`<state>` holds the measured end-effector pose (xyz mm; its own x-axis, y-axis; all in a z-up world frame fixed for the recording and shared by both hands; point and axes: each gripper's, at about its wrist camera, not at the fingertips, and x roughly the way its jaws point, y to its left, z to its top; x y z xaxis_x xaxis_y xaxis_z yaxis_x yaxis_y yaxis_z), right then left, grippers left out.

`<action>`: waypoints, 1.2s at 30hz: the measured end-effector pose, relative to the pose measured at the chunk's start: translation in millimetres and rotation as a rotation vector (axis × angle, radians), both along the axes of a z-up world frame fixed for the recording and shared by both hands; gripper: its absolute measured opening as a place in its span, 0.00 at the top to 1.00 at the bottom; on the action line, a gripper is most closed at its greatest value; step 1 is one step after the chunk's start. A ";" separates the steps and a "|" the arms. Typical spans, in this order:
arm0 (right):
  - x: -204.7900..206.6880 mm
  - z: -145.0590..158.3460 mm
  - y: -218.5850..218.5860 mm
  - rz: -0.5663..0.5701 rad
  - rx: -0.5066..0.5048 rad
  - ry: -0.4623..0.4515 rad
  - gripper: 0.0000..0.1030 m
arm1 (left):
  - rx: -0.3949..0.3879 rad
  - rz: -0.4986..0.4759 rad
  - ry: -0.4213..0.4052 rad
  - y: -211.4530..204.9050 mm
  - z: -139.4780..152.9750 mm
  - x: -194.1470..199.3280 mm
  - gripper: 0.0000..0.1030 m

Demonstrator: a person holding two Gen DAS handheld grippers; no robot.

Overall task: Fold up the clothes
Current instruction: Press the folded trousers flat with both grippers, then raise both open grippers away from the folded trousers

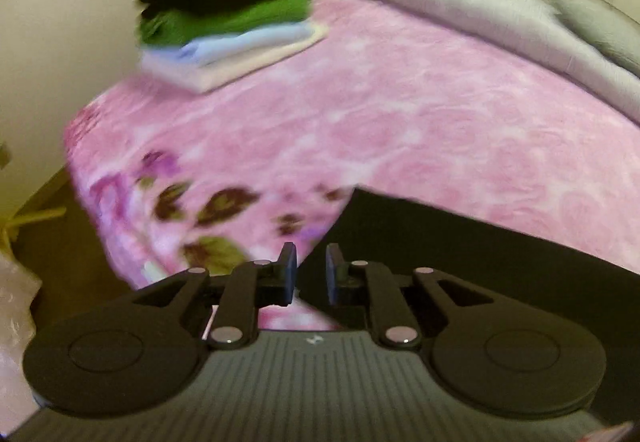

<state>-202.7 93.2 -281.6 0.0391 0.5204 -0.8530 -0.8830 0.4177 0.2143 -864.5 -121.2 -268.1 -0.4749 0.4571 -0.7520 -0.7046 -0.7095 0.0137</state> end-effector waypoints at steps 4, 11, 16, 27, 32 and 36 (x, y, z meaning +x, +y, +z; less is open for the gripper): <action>-4.8 -8.0 12.8 0.215 0.077 -0.101 0.73 | -0.023 -0.272 -0.069 38.6 -16.9 52.4 0.87; 26.9 -65.7 17.2 0.269 0.120 -0.200 0.73 | 0.050 -0.323 -0.138 55.3 -71.8 65.9 0.87; 40.8 -44.6 -10.4 0.142 0.248 -0.136 0.73 | 0.090 -0.314 -0.039 39.9 -79.5 52.2 0.87; -80.2 -38.3 -109.4 0.317 0.323 0.172 0.73 | 0.149 -0.331 -0.119 -39.7 -45.0 104.3 0.74; -115.7 13.6 -157.2 0.431 0.406 0.051 0.73 | 0.192 -0.377 -0.059 -71.8 -14.0 139.3 0.72; -131.1 35.2 -192.4 0.465 0.452 -0.031 0.73 | 0.189 -0.408 -0.031 -90.1 -2.6 162.5 0.71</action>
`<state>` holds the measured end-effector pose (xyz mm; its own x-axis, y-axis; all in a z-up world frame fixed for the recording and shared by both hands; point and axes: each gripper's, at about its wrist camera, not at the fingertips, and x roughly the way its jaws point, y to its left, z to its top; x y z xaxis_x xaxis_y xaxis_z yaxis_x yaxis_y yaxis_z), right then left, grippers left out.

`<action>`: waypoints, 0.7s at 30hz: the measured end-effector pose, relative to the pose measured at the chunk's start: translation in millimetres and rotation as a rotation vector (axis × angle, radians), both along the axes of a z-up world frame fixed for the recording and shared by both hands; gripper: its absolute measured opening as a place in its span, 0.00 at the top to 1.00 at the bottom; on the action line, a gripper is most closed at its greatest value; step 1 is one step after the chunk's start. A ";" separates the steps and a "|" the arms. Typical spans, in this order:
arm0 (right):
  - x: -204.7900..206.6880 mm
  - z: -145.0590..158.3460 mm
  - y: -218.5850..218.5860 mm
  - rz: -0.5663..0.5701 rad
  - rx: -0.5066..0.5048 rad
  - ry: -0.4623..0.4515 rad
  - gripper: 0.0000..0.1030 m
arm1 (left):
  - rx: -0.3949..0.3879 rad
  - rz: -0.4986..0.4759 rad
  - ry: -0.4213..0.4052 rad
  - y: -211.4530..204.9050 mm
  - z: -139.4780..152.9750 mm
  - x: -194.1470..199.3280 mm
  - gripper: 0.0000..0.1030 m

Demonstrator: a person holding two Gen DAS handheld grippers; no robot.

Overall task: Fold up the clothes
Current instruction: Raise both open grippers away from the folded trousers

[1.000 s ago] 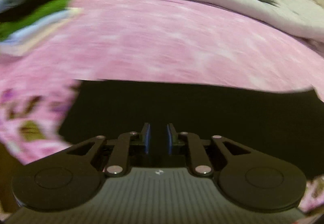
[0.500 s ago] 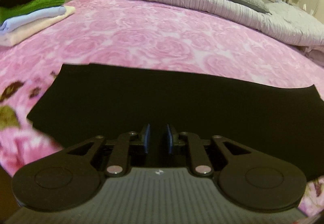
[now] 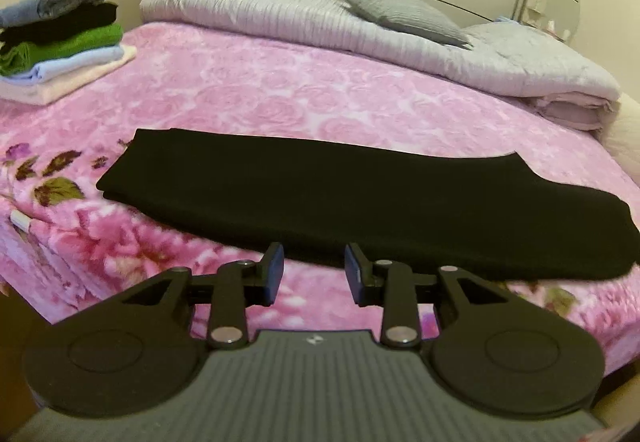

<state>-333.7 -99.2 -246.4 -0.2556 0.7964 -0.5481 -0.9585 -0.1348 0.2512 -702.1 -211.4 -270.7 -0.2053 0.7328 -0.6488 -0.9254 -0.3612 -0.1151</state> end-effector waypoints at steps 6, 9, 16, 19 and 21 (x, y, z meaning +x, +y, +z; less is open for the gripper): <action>-15.3 -6.4 -30.6 0.018 -0.058 -0.083 0.72 | -0.043 -0.040 0.055 -17.1 3.5 29.3 0.71; -23.9 -9.7 -38.3 0.018 -0.062 -0.120 0.72 | -0.054 -0.060 0.084 -22.4 4.3 40.4 0.71; -23.5 -13.2 -44.5 0.028 -0.059 -0.114 0.72 | -0.057 -0.069 0.102 -28.7 4.3 47.9 0.71; -21.9 -13.7 -43.5 0.028 -0.064 -0.114 0.72 | -0.064 -0.071 0.102 -26.2 2.2 49.9 0.71; -21.2 -16.6 -41.2 0.026 -0.072 -0.112 0.72 | -0.070 -0.075 0.101 -24.7 0.7 52.1 0.71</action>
